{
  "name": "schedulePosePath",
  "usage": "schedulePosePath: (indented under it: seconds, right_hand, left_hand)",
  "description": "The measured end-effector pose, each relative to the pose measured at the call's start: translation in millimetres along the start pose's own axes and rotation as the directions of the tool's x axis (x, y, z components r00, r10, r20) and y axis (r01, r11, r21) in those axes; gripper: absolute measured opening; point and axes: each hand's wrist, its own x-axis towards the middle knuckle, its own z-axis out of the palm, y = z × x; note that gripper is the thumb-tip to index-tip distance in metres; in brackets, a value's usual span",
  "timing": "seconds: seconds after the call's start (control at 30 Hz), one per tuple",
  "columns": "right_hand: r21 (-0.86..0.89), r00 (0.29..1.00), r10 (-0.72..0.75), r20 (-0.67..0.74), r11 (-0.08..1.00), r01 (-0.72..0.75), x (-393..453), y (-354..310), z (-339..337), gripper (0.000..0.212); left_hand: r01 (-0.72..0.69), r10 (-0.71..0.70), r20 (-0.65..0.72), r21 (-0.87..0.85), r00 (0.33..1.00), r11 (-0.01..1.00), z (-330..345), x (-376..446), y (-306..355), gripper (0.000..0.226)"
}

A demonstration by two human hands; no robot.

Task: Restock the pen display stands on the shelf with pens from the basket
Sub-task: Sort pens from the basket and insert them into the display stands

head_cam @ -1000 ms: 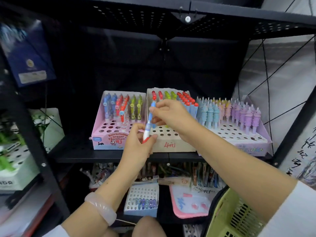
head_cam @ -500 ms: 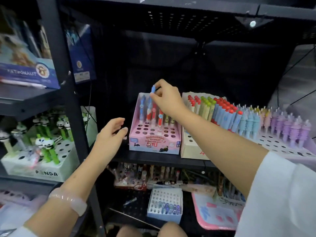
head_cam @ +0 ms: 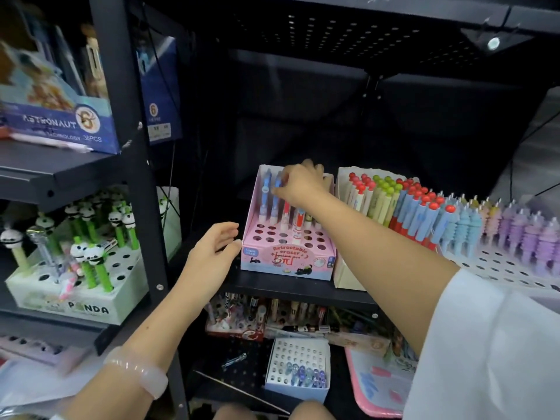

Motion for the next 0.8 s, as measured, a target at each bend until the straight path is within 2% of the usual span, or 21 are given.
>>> schedulePosePath:
  seconds: [0.13,0.17,0.27,0.33,0.47,0.57,0.7,0.8]
  right_hand:
    - [-0.105,0.996,0.012,0.089,0.994,-0.003,0.0,-0.9,1.0,0.042]
    - [-0.082,0.996,-0.003,0.085,0.997,0.01,-1.4,-0.6,0.5,0.043]
    - [0.113,0.997,-0.079,-0.024,0.99,0.081,-10.8,6.5,-2.6,0.041]
    - [0.109,0.984,-0.158,-0.078,0.98,0.166,-17.8,13.6,-4.2,0.038]
    - [0.015,0.976,-0.216,0.032,0.976,0.216,-23.0,20.9,-6.7,0.038]
    - [0.128,0.974,-0.228,-0.017,0.965,0.228,-29.9,24.8,-13.5,0.04]
    - [0.31,0.957,-0.269,-0.11,0.905,0.29,-55.6,45.3,-35.3,0.03]
    - [0.355,0.942,-0.314,-0.115,0.873,0.334,-90.2,80.2,-50.5,0.026]
  left_hand:
    - [-0.008,0.008,0.014,0.006,1.0,1.0,-0.1,-4.3,5.0,0.027]
    - [-0.011,0.011,0.019,0.007,1.0,1.0,0.3,-5.2,6.5,0.026]
    - [-0.031,0.03,0.037,0.017,0.999,0.999,2.3,-7.9,12.9,0.022]
    - [-0.044,0.043,0.047,0.019,0.998,0.999,5.0,-9.3,17.1,0.023]
    - [-0.065,0.063,0.058,0.042,0.996,0.997,13.7,-15.4,26.8,0.025]
    - [-0.091,0.088,0.057,0.062,0.995,0.994,19.6,-21.7,33.0,0.025]
    - [-0.155,0.154,0.052,0.022,0.987,0.988,39.8,-30.3,44.7,0.022]
    - [-0.195,0.199,0.134,-0.038,0.971,0.98,78.9,-42.5,54.8,0.026]
